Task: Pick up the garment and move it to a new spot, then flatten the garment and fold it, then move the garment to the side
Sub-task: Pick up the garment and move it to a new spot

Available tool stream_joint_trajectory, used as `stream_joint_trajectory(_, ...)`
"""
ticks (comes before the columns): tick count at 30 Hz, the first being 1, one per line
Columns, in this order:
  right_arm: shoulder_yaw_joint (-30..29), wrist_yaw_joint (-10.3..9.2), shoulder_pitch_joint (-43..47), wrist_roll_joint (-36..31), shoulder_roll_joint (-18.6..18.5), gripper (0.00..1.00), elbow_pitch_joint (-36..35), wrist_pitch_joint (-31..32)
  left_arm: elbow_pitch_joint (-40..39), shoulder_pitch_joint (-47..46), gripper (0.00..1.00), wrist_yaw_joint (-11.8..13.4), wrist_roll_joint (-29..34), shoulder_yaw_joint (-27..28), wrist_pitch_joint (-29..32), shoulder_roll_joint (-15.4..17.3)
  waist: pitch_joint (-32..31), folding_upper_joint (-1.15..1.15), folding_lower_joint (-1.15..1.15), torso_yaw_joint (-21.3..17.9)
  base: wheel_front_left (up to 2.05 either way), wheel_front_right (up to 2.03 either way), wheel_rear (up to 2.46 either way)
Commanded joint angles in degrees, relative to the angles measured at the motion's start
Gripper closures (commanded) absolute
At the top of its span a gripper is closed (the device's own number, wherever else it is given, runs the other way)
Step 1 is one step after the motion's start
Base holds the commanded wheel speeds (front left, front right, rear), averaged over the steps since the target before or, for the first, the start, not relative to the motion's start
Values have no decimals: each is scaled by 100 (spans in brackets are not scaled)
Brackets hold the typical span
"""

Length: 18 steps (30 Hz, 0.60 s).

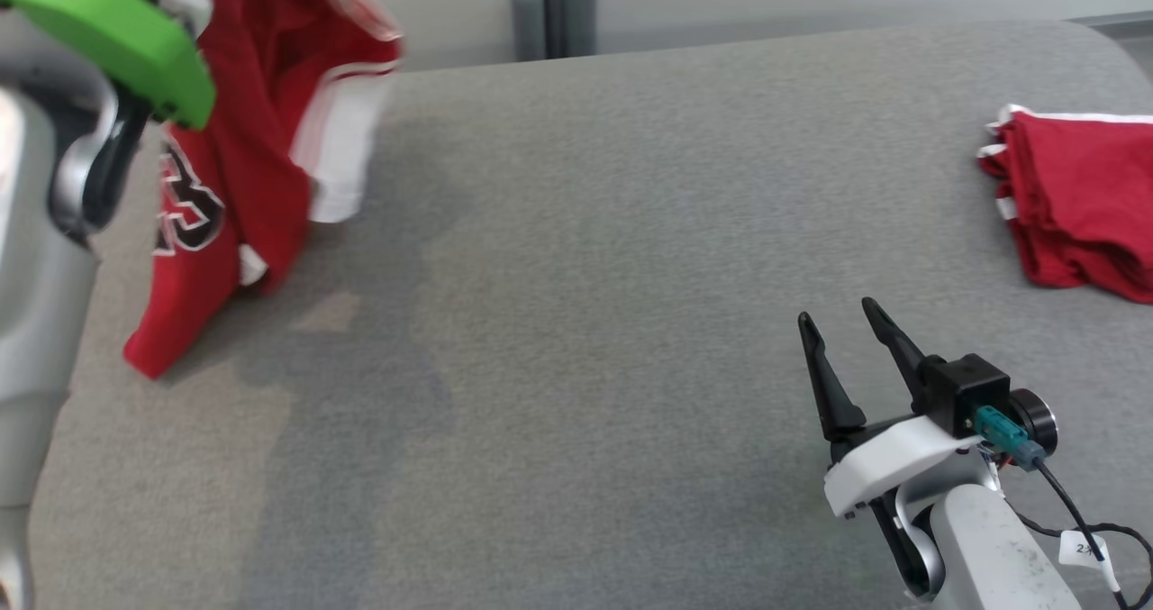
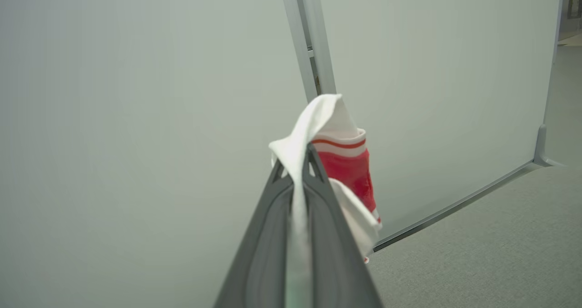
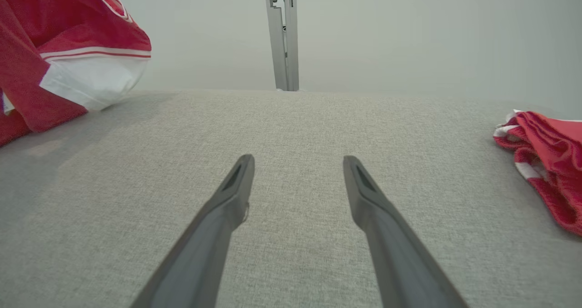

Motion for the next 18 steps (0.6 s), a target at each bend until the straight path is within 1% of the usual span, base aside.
stream_joint_trajectory(1, 27, -7, 34, 70, -20, 0, 10, -2, -66, -196, 100, -15, -23, -35, -8, -141, -349, 0, 0, -503, 0, 0, 0)
stream_joint_trajectory(6, 149, -7, -69, 228, -20, 0, 12, -1, -91, -653, 100, -15, -168, -116, -103, -703, -366, 0, 0, -872, 0, 0, 0)
stream_joint_trajectory(10, 162, -7, -114, 284, -20, 0, 6, -1, -12, -1013, 100, -11, -227, -196, -228, -1155, -335, 0, 0, -1070, 0, 0, 0)
stream_joint_trajectory(13, 117, -7, -155, 304, -20, 0, 2, -1, 25, -1227, 100, -5, -279, -280, -275, -1501, -310, 0, 0, -1131, 0, 0, 0)
stream_joint_trajectory(15, 80, -7, -153, 307, -19, 0, -6, -1, 56, -1320, 100, 54, -355, -299, -232, -1752, -292, 0, 0, -1140, 0, 0, 0)
stream_joint_trajectory(18, 3, -7, -143, 291, -18, 0, -28, -1, 112, -1321, 100, 118, -491, -338, -156, -2007, -258, 0, 0, -1099, 0, 0, 0)
